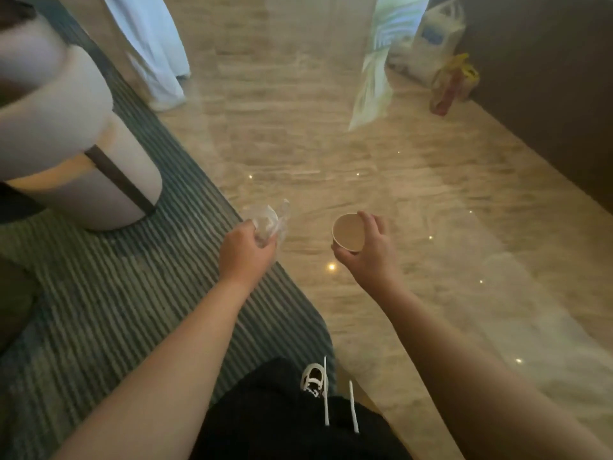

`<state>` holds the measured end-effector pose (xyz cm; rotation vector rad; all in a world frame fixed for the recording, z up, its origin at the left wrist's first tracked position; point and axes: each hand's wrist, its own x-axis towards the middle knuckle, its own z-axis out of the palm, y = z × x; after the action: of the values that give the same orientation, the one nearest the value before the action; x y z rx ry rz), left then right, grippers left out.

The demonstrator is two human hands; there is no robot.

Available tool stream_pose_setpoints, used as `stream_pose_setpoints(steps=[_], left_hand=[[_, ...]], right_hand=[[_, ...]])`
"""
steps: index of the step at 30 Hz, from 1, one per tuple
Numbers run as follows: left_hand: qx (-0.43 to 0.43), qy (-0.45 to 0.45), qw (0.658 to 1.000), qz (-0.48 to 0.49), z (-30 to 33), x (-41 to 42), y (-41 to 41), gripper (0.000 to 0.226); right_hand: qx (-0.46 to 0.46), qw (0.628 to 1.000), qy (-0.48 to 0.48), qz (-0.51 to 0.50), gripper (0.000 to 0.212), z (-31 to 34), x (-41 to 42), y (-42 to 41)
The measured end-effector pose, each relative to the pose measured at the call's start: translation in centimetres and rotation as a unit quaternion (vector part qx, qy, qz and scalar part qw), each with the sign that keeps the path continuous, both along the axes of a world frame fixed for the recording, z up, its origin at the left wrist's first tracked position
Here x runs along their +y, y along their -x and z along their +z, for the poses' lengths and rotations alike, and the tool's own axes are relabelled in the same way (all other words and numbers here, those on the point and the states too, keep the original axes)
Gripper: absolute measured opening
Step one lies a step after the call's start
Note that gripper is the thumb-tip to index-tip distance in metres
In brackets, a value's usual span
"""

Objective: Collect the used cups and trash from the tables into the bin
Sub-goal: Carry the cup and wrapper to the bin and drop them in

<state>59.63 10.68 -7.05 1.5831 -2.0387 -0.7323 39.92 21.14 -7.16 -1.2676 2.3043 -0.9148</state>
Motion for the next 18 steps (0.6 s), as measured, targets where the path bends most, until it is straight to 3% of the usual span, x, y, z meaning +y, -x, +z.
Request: stream_pose_setpoints(steps=[9,15,18], left_hand=[[0.014,0.015,0.998,0.059,-1.5,-15.1,6.4,0.041],[0.026,0.032,0.992,0.121,-3.2,-30.0,10.5,0.041],[0.019,0.018,0.990,0.138,-3.3,-38.3,11.9,0.029]], right_hand=[[0.003,0.999,0.012,0.043,0.080,-1.5,-17.0,8.6],[0.027,0.995,0.013,0.099,0.079,-2.1,-34.6,13.1],[0.022,0.993,0.008,0.118,0.079,-1.1,-43.8,15.0]])
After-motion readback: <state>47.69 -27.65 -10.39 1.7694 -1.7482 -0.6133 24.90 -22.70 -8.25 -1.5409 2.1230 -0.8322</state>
